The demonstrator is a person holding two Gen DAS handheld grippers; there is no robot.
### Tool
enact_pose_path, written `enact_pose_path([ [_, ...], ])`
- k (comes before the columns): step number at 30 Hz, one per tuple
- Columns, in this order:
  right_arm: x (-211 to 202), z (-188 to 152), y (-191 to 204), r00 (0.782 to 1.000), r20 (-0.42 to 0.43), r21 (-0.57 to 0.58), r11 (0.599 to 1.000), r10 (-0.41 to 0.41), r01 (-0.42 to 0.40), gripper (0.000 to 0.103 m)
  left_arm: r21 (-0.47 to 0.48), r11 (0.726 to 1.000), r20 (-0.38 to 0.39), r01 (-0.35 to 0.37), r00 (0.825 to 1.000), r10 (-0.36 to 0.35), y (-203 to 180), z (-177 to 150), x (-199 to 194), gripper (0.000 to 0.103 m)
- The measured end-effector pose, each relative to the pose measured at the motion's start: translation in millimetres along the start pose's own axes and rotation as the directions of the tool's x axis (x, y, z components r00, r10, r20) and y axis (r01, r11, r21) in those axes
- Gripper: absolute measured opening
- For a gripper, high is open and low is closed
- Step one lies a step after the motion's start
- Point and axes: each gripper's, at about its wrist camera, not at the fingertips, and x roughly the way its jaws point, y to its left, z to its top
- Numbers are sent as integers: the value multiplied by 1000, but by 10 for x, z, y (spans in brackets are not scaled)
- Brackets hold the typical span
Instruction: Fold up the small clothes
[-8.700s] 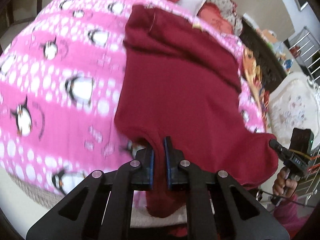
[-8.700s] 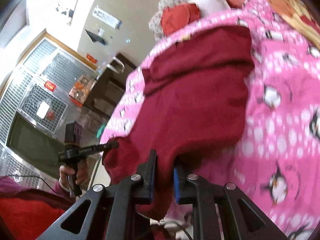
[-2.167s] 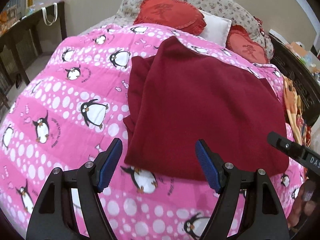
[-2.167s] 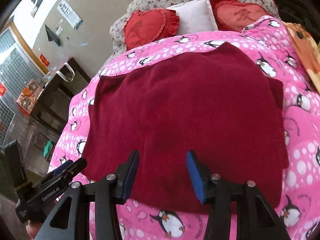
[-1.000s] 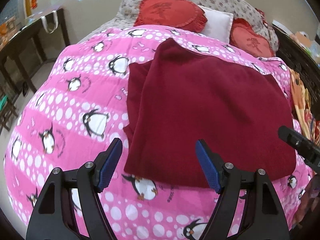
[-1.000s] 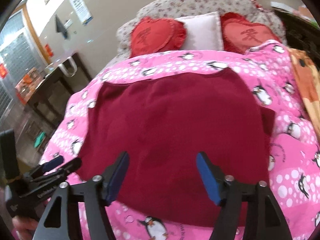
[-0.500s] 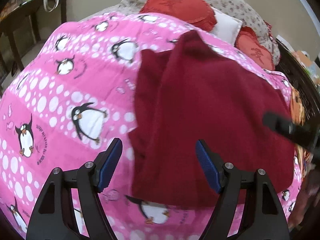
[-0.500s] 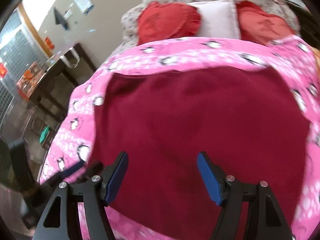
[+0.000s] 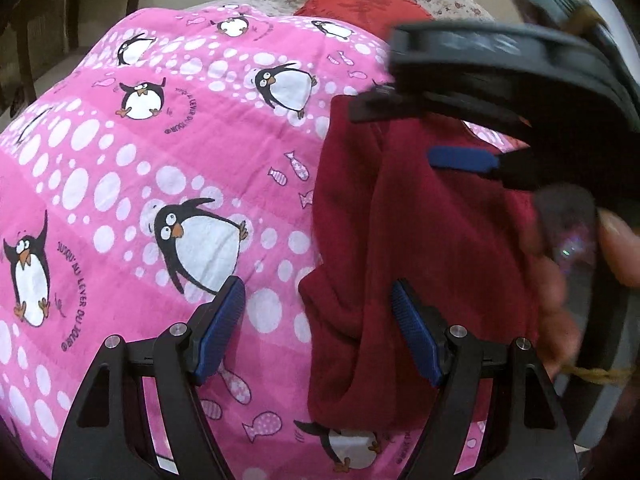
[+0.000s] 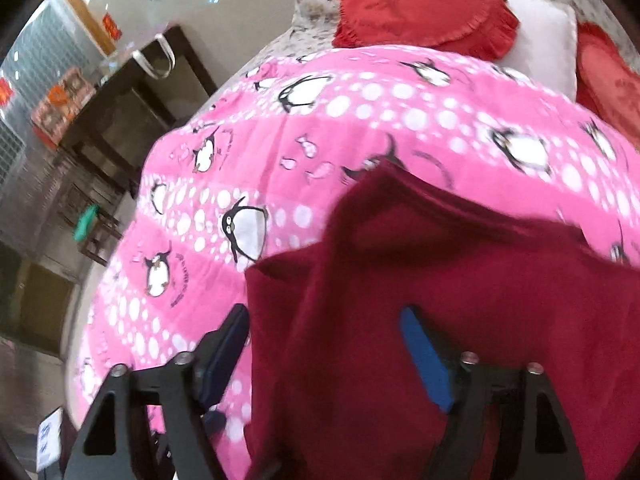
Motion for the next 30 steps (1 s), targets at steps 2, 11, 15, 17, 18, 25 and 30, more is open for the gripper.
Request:
enact_pose_path([
  [2, 102, 43, 161, 998, -17, -58, 996, -64, 63, 88, 0, 1000, 1, 12, 1000, -12, 23, -6, -1, 76],
  [11, 227, 46, 185, 981, -31, -186, 966, -190, 181, 54, 24, 999, 10, 35, 999, -35, 95, 4, -59, 76],
  [15, -73, -17, -172, 1000, -26, -84, 996, 3, -5, 21, 61, 995, 36, 83, 996, -85, 55, 71, -137, 76],
  [17, -184, -71, -275, 998, 3, -46, 997, 57, -57, 20, 88, 992, 59, 95, 993, -101, -8, 104, -153, 76],
  [18, -204, -91, -301, 997, 7, -37, 997, 71, -71, 20, 104, 990, 65, 95, 993, -102, -49, 126, -134, 76],
  [25, -201, -129, -297, 995, 0, -18, 995, 95, -95, 20, 74, 995, 0, 65, 998, -65, -82, 173, 182, 76],
  [30, -262, -121, -290, 995, 14, -24, 995, 99, -99, 20, 71, 995, 18, 77, 997, -78, -60, 137, 168, 76],
])
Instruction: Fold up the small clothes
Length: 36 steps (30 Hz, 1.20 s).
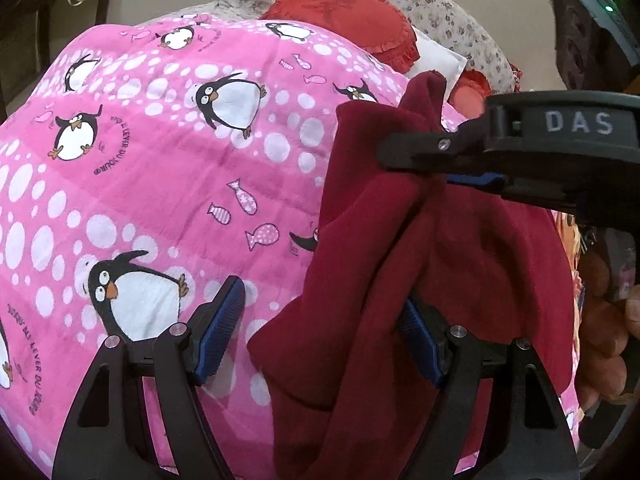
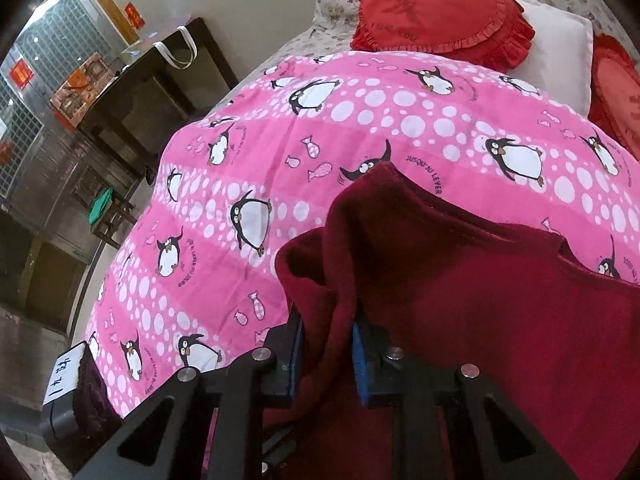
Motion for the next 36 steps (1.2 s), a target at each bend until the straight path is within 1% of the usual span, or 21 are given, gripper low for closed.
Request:
enact_pose_path([
  [2, -64, 10, -9, 1000, 20, -1, 1000, 3, -3, 20, -4, 1000, 1, 6, 1000, -6, -3, 33, 28, 76],
  [6, -94, 22, 4, 1000, 22, -2, 1000, 4, -4, 20, -16, 1000, 7, 11, 1000, -11, -12, 25, 18, 74],
  [9, -75, 29, 3, 1000, 9, 3, 1000, 4, -4, 20, -40, 998, 8, 43, 999, -43, -13, -17, -8, 51],
  [10, -68, 34, 0, 1000, -1, 12, 1000, 4, -4, 20, -40, 998, 18, 43, 999, -42, -31, -28, -32, 40],
  [11, -58, 37, 2, 1000, -7, 18, 1000, 4, -4, 23, -32, 998, 25, 52, 998, -51, -55, -44, -55, 36],
  [12, -55, 43, 8, 1000, -14, 27, 1000, 2, -2, 30, -21, 999, 32, 48, 998, -47, -85, -62, -80, 33],
  [13, -68, 46, 17, 1000, -11, 34, 999, 3, -3, 56, -13, 999, 41, 42, 998, -42, -107, -79, -102, 30],
  [14, -81, 51, 30, 1000, -4, 38, 999, 6, -5, 76, -10, 999, 46, 42, 998, -42, -117, -87, -112, 30],
  [15, -94, 59, 48, 1000, 7, 40, 999, 6, -6, 80, -13, 999, 48, 45, 998, -44, -116, -97, -116, 29],
  [18, -19, 99, 99, 999, -26, 40, 999, -20, 21, 80, -45, 997, 41, 67, 997, -66, -57, -103, -108, 29],
  [22, 282, 105, 188, 989, -114, 1, 995, -98, 99, 80, -48, 996, 39, 75, 997, -73, -36, -124, -116, 29],
  [24, 377, 101, 237, 983, -126, -29, 991, -136, 134, 81, -43, 997, 40, 71, 997, -69, -47, -132, -116, 29],
  [26, 449, 112, 297, 979, -130, -61, 987, -158, 152, 89, -45, 996, 39, 72, 997, -70, -47, -145, -120, 29],
  [28, 498, 125, 360, 975, -111, -110, 977, -194, 182, 88, -43, 996, 34, 73, 997, -72, -46, -156, -141, 29],
  [29, 517, 124, 377, 972, -99, -138, 970, -215, 201, 79, -41, 996, 30, 73, 997, -72, -42, -161, -157, 29],
  [30, 517, 118, 376, 964, -88, -160, 959, -250, 234, 65, -39, 997, 26, 69, 997, -68, -32, -161, -188, 31],
  [31, 498, 111, 358, 956, -76, -184, 946, -284, 266, 48, -38, 997, 27, 63, 998, -62, -31, -154, -213, 40],
  [32, 455, 110, 322, 962, -71, -186, 951, -264, 247, 38, -37, 998, 30, 57, 998, -56, -18, -147, -252, 48],
  [33, 403, 107, 266, 971, -72, -172, 962, -227, 212, 32, -40, 998, 35, 45, 998, -43, 3, -143, -300, 69],
  [34, 335, 105, 187, 980, -75, -143, 974, -185, 173, 25, -49, 998, 48, 32, 998, -30, 32, -139, -344, 80],
  [36, 222, 105, 56, 991, -70, -86, 991, -110, 104, 22, -56, 997, 87, 47, 995, -42, 59, -127, -405, 82],
])
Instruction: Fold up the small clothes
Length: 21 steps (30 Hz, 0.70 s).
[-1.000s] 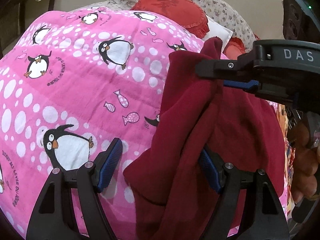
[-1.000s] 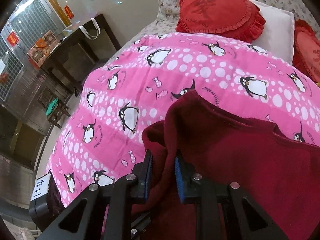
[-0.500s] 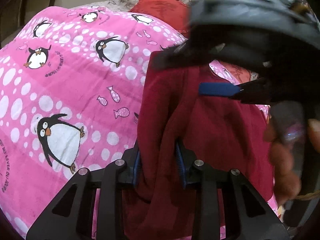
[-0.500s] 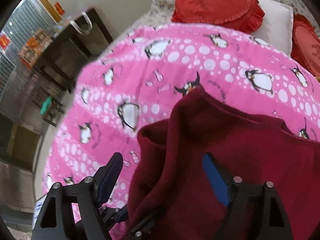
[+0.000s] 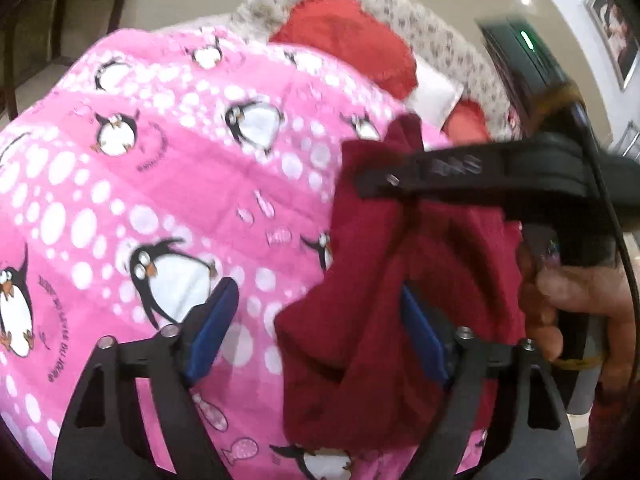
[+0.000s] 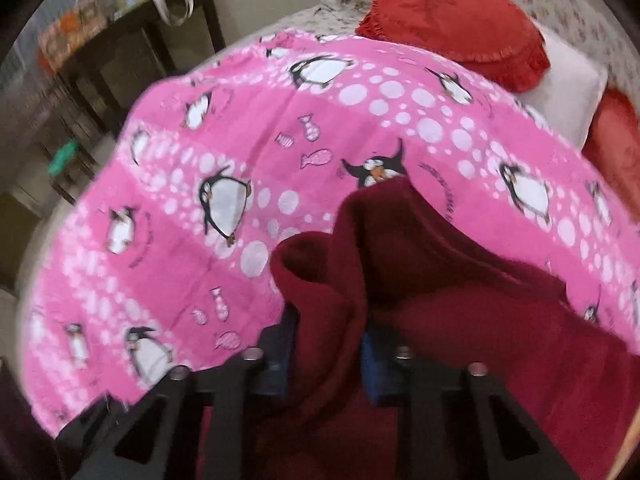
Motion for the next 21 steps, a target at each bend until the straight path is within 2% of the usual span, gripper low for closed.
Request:
enact_pose_path([
  [3, -70, -28, -102, 998, 15, 41, 998, 55, -55, 21, 41, 999, -21, 0, 1000, 0, -83, 18, 86, 83],
  [5, -70, -51, -89, 998, 15, 48, 997, 64, -64, 21, 70, 998, -57, -2, 998, 6, -166, 40, 225, 83],
  [9, -57, -63, -44, 998, 19, 39, 997, 63, -64, 21, 33, 999, -97, 16, 995, -13, -138, 59, 411, 82],
  [13, -56, -73, -95, 996, 23, 41, 996, 81, -82, 21, -36, 999, -96, 36, 995, -39, -20, 37, 418, 50],
  [15, -68, -96, -115, 995, 28, 46, 994, 96, -97, 21, -68, 996, -108, 61, 992, -68, 19, 48, 410, 40],
  [18, -130, -135, -138, 992, 43, 50, 992, 118, -120, 21, -48, 998, -105, 43, 993, -48, -65, 51, 365, 30],
  [21, -225, -144, -138, 991, 55, 41, 991, 123, -125, 21, -26, 999, -95, 28, 995, -31, -230, 69, 274, 28],
])
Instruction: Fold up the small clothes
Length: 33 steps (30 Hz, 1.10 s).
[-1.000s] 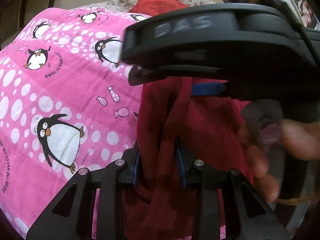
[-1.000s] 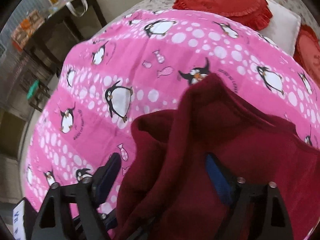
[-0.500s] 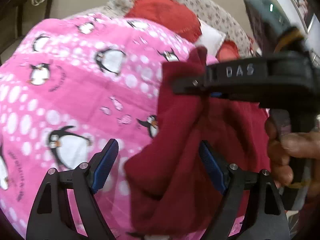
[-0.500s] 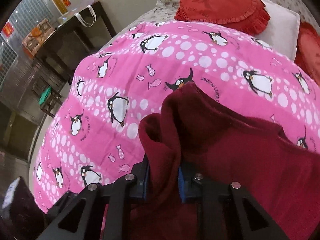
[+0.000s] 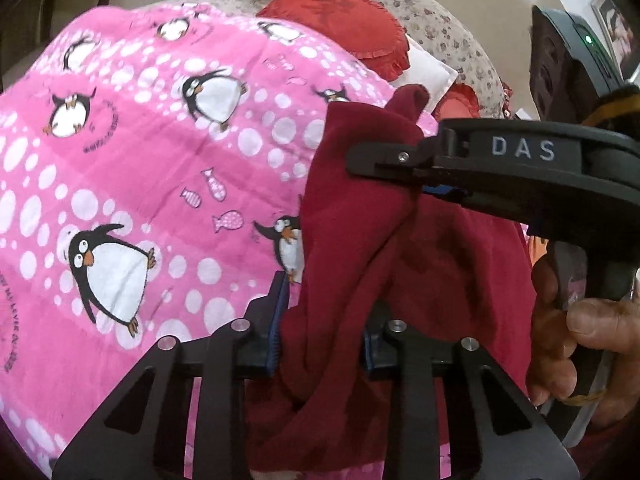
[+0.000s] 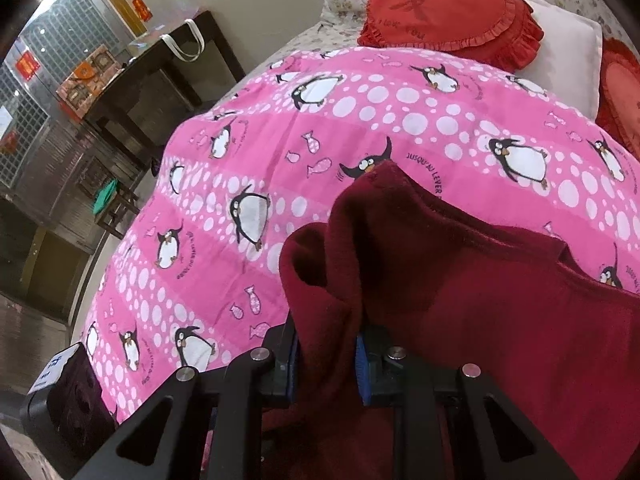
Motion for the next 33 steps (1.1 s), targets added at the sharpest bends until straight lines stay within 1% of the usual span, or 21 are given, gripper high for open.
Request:
enact_pose_path([
  [5, -230, 25, 21, 1000, 26, -27, 1000, -1, 2, 21, 20, 1000, -8, 19, 1000, -19, -220, 35, -120, 27],
  [9, -416, 23, 3, 999, 51, -32, 999, -7, 8, 21, 53, 998, -3, 16, 1000, -16, -419, 25, -223, 27],
  [16, -702, -46, -75, 996, 89, -40, 999, -15, 19, 21, 125, 992, 4, 9, 1000, -10, -756, -15, -283, 27],
  [23, -996, -170, -312, 992, 128, -26, 999, -19, 23, 21, 175, 984, -8, 22, 1000, -21, -1082, -50, -233, 27],
  [33, -1407, -390, -777, 983, 182, 17, 1000, -29, 26, 19, 264, 963, -35, 47, 999, -40, -1636, -170, -123, 27],
])
